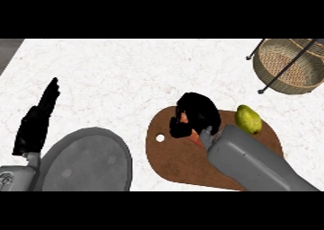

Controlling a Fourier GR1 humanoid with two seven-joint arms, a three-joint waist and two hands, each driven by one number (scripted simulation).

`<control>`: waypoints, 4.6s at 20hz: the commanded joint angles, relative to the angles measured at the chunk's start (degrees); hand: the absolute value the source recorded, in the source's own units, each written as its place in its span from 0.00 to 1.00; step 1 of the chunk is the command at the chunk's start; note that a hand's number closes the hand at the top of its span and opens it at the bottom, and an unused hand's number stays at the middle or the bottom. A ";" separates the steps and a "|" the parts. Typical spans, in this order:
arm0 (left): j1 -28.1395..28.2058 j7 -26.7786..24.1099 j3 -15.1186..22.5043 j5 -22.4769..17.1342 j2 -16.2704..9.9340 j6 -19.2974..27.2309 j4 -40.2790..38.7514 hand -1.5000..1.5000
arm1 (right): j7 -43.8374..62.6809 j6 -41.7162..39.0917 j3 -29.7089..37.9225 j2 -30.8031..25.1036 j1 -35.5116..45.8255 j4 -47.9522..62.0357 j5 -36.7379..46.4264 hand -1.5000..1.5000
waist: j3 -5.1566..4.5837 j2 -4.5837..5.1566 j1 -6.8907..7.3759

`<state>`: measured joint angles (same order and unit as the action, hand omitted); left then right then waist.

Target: Pick the sweet potato from the cutting board and place it in the tiered basket

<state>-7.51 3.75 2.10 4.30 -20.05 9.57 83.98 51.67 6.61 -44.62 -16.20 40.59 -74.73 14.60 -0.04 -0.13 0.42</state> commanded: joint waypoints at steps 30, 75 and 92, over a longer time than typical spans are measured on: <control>-1.58 0.20 -4.56 0.45 -0.10 -4.01 -0.83 0.50 | -18.87 -7.36 33.56 -19.31 10.98 -4.32 12.74 1.00 | 0.03 0.32 0.24; -2.95 -0.75 -4.61 5.26 4.23 -4.07 -3.42 0.50 | -58.28 -2.68 57.88 -25.61 20.92 50.07 13.41 0.00 | 0.05 0.33 0.20; -0.26 0.40 -6.29 4.43 3.72 -5.61 0.51 0.50 | -61.75 -20.37 70.20 -45.54 8.48 54.59 2.68 0.00 | 0.11 0.18 -0.39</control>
<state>-8.76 3.29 -3.68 9.20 -15.67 4.90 82.88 -4.98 -10.32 22.87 -58.19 54.97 -21.44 19.76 0.03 0.09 0.02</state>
